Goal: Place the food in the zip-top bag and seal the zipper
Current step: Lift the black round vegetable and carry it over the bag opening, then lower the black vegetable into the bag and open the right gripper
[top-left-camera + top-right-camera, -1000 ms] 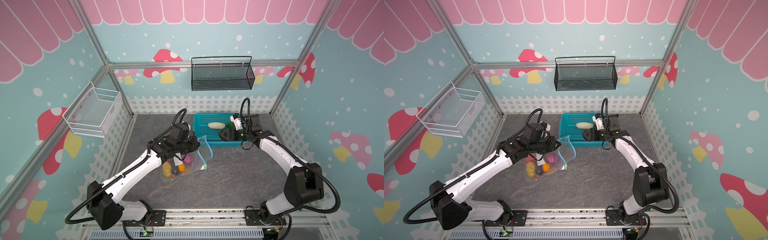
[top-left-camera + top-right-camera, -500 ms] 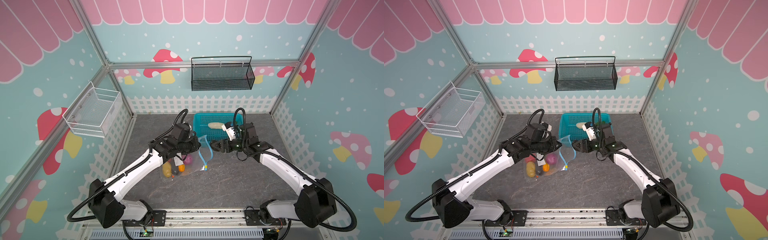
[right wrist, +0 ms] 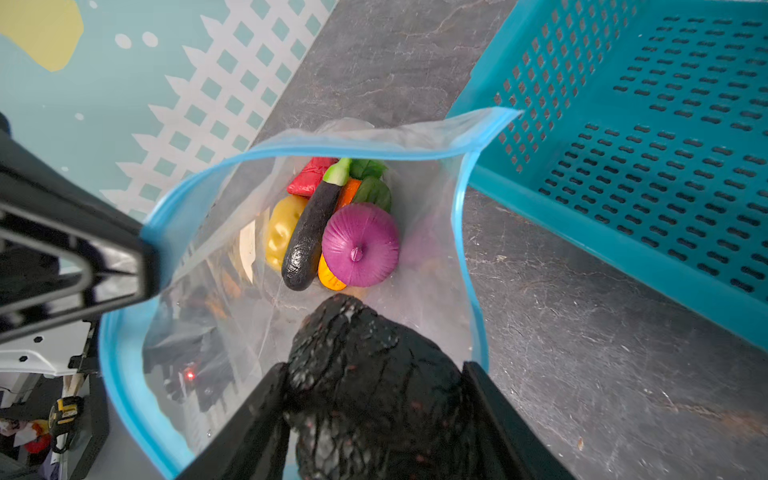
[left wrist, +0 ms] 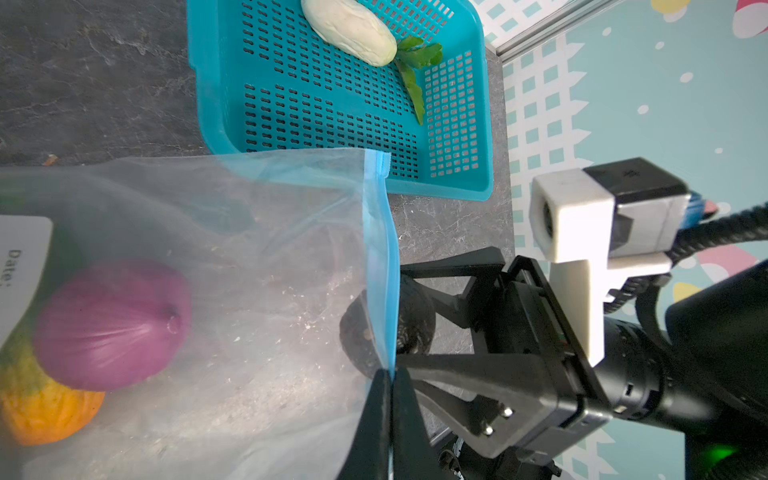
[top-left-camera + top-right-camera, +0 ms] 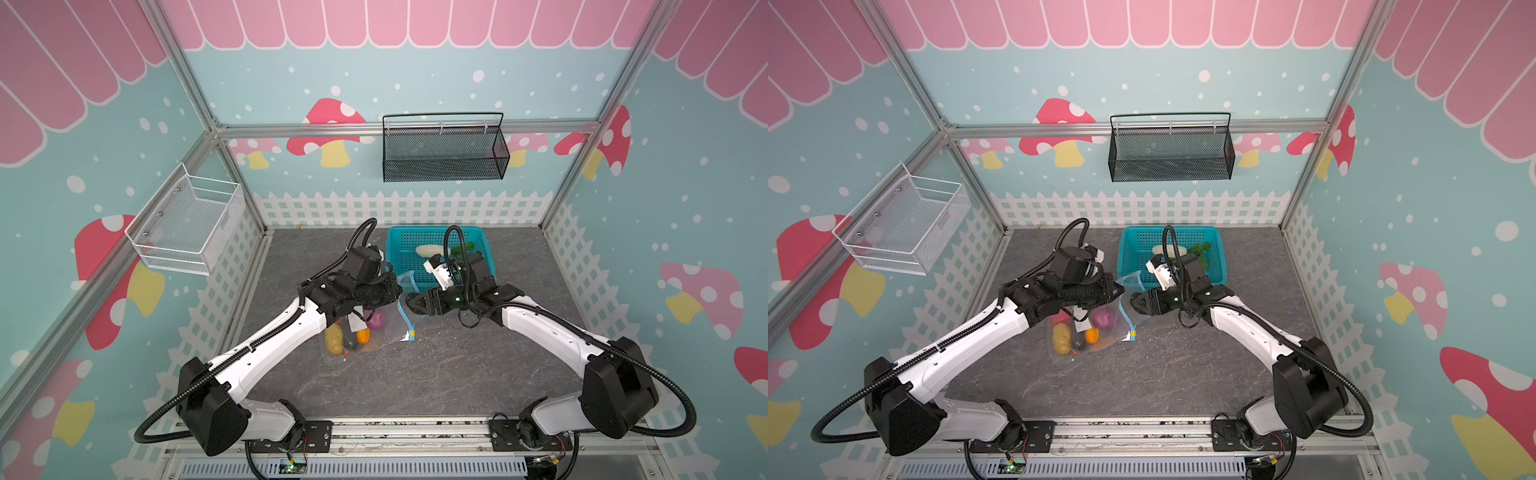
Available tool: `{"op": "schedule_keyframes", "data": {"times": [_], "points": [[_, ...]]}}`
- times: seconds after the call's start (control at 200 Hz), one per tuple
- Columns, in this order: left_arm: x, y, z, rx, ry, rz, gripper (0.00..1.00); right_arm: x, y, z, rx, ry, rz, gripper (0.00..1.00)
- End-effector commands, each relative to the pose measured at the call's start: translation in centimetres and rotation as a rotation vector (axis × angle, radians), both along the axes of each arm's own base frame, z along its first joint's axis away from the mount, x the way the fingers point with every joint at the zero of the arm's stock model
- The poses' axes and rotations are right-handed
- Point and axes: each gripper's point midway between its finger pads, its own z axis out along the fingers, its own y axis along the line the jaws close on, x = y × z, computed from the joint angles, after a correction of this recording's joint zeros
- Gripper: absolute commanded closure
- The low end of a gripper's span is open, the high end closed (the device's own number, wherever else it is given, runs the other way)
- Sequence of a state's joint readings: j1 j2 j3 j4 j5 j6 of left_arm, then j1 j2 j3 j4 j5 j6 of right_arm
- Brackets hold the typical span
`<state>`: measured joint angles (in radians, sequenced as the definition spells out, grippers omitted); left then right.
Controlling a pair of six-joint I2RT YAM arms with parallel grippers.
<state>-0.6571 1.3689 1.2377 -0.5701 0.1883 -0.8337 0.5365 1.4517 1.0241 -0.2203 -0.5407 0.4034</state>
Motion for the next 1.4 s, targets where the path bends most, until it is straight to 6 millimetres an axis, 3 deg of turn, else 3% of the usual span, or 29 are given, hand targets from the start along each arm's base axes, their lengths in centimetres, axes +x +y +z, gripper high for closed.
{"op": "schedule_keyframes", "data": {"times": [0.0,0.525,1.396], "points": [[0.2,-0.5,1.5,-0.031,-0.024,-0.005,1.0,0.9,0.8,1.2,-0.018,-0.063,0.014,0.47],[0.1,-0.4,1.6,-0.031,-0.027,-0.003,1.0,0.9,0.9,-1.1,-0.12,-0.055,0.025,0.46],[0.1,-0.3,1.4,-0.024,-0.029,0.0,1.0,1.1,0.9,-1.7,-0.134,-0.049,0.022,0.26]]}}
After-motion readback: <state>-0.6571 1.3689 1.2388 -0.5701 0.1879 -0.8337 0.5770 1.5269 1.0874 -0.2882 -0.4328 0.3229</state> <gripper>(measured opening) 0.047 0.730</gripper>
